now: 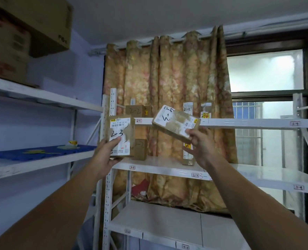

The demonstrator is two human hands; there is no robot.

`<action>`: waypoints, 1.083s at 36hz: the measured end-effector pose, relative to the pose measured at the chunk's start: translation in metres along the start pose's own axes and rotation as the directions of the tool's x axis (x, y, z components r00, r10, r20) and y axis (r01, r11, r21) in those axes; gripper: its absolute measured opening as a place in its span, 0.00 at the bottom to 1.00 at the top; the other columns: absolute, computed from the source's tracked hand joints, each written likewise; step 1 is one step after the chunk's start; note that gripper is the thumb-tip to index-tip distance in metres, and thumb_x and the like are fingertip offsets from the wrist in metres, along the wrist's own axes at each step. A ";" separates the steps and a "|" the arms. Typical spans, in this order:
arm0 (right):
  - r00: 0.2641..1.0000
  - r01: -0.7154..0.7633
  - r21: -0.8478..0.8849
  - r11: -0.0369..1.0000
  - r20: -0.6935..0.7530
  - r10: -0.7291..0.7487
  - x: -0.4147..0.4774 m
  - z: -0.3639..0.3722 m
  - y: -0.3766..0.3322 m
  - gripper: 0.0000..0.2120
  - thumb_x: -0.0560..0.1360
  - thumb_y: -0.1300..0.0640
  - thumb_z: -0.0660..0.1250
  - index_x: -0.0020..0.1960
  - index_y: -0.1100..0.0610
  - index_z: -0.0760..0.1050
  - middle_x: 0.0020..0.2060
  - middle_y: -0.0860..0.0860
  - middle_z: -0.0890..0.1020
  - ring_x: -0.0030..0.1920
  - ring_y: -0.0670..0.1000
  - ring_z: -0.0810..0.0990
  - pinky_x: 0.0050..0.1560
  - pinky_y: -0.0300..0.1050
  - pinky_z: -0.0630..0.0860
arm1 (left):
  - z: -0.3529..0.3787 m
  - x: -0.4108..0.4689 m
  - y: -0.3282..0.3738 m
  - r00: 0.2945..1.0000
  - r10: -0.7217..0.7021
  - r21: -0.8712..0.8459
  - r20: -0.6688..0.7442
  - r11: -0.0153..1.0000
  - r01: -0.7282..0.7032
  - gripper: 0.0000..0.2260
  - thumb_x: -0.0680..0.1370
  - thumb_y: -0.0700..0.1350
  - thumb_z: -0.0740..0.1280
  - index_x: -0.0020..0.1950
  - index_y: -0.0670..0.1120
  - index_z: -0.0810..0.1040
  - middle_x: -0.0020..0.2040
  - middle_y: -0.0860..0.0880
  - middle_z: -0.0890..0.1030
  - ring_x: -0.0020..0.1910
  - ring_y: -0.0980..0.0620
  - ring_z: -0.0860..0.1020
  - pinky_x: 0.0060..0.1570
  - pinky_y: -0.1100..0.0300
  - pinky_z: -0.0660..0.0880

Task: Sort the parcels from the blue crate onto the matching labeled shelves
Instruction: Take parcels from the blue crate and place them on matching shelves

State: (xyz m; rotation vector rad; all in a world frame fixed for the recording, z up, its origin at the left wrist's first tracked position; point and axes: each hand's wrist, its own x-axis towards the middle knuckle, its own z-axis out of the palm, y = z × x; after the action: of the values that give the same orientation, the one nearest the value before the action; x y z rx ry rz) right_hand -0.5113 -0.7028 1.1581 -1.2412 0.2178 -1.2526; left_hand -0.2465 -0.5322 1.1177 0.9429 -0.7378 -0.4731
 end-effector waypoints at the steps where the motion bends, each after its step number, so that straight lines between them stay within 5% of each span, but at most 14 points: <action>1: 1.000 -0.005 0.048 0.999 -0.015 0.006 0.002 0.003 0.001 0.34 0.73 0.64 0.75 0.73 0.54 0.64 0.47 0.53 0.81 0.53 0.57 0.81 0.59 0.65 0.80 | 0.000 0.001 -0.001 1.000 -0.005 -0.002 0.009 1.000 0.005 0.19 0.79 0.46 0.72 0.68 0.47 0.75 0.58 0.43 0.85 0.60 0.41 0.83 0.60 0.40 0.79; 3: 0.998 -0.005 0.131 0.991 -0.058 0.013 0.007 0.011 0.003 0.38 0.69 0.61 0.78 0.75 0.56 0.65 0.53 0.57 0.82 0.52 0.58 0.82 0.53 0.65 0.83 | -0.001 0.004 -0.002 1.000 -0.004 -0.009 0.015 1.000 0.004 0.19 0.79 0.46 0.72 0.69 0.47 0.75 0.58 0.43 0.85 0.59 0.42 0.83 0.60 0.40 0.79; 6: 0.993 0.001 0.161 0.987 -0.116 0.018 0.010 0.024 0.009 0.43 0.62 0.53 0.81 0.73 0.61 0.69 0.55 0.57 0.84 0.48 0.55 0.84 0.39 0.52 0.83 | -0.002 0.008 -0.004 1.000 0.004 -0.015 0.002 1.000 -0.004 0.19 0.79 0.47 0.72 0.68 0.47 0.75 0.58 0.43 0.85 0.58 0.43 0.83 0.56 0.43 0.81; 10: 0.989 -0.029 0.071 0.997 -0.143 0.039 0.014 0.035 0.023 0.33 0.67 0.45 0.82 0.65 0.59 0.75 0.54 0.59 0.86 0.51 0.62 0.87 0.49 0.67 0.84 | 0.000 0.010 -0.008 1.000 0.016 0.039 0.017 0.999 -0.017 0.20 0.78 0.48 0.74 0.67 0.49 0.74 0.58 0.43 0.85 0.57 0.44 0.84 0.58 0.41 0.81; 17: 0.995 0.051 -0.167 0.985 -0.074 -0.064 0.010 0.058 0.039 0.30 0.67 0.36 0.79 0.61 0.47 0.72 0.61 0.53 0.81 0.60 0.56 0.83 0.63 0.60 0.79 | 0.022 0.008 -0.023 0.989 0.025 0.150 0.143 0.988 -0.047 0.26 0.76 0.48 0.76 0.71 0.52 0.71 0.55 0.44 0.86 0.52 0.45 0.86 0.57 0.40 0.81; 21: 0.990 0.116 -0.263 0.958 -0.047 -0.132 0.003 0.056 0.031 0.27 0.77 0.44 0.74 0.69 0.52 0.68 0.64 0.50 0.77 0.60 0.48 0.79 0.45 0.36 0.77 | 0.040 0.007 -0.030 0.986 -0.006 0.170 0.165 0.985 -0.022 0.39 0.64 0.58 0.83 0.71 0.56 0.70 0.65 0.44 0.80 0.60 0.42 0.82 0.51 0.43 0.83; 24: 0.982 0.148 -0.318 0.936 -0.062 -0.176 0.002 0.045 0.023 0.27 0.76 0.43 0.74 0.67 0.54 0.67 0.64 0.51 0.77 0.56 0.48 0.80 0.33 0.29 0.74 | 0.057 0.004 -0.036 0.981 -0.004 0.181 0.196 0.983 -0.032 0.28 0.71 0.54 0.79 0.67 0.58 0.72 0.66 0.47 0.80 0.61 0.44 0.82 0.55 0.44 0.83; 27: 0.976 0.171 -0.363 0.916 -0.067 -0.209 -0.003 0.029 0.012 0.24 0.75 0.43 0.76 0.60 0.51 0.67 0.59 0.52 0.79 0.57 0.51 0.82 0.40 0.36 0.78 | 0.074 0.001 -0.041 0.966 -0.014 0.197 0.258 0.980 -0.038 0.23 0.75 0.49 0.76 0.67 0.58 0.71 0.65 0.51 0.80 0.61 0.46 0.81 0.62 0.43 0.79; 33: 0.983 0.170 -0.419 0.892 0.003 -0.186 -0.013 -0.015 -0.014 0.27 0.73 0.58 0.77 0.66 0.51 0.67 0.59 0.52 0.79 0.56 0.54 0.83 0.58 0.55 0.83 | 0.107 -0.004 -0.051 0.935 -0.087 0.206 0.344 0.978 0.015 0.31 0.73 0.42 0.79 0.71 0.57 0.70 0.63 0.48 0.82 0.60 0.44 0.82 0.64 0.40 0.77; 36: 0.990 0.141 -0.422 0.896 0.038 -0.138 -0.016 -0.034 -0.026 0.28 0.74 0.63 0.74 0.69 0.48 0.67 0.61 0.52 0.81 0.56 0.58 0.85 0.56 0.60 0.83 | 0.121 -0.005 -0.056 0.916 -0.097 0.215 0.389 0.976 0.012 0.30 0.72 0.40 0.79 0.68 0.58 0.73 0.62 0.51 0.83 0.59 0.46 0.83 0.66 0.41 0.76; 39: 0.992 0.121 -0.471 0.874 0.071 -0.099 -0.021 -0.049 -0.035 0.30 0.75 0.64 0.73 0.71 0.46 0.68 0.55 0.52 0.85 0.49 0.55 0.88 0.45 0.52 0.85 | 0.133 -0.011 -0.056 0.911 -0.064 0.198 0.408 0.980 -0.020 0.25 0.72 0.38 0.79 0.63 0.57 0.75 0.60 0.51 0.84 0.57 0.48 0.84 0.62 0.44 0.79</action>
State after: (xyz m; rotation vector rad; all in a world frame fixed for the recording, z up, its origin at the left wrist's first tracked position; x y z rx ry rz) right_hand -0.5752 -0.7081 1.1562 -1.7232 0.4470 -1.3111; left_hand -0.3558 -0.6278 1.1160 1.0513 -1.1772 -0.6378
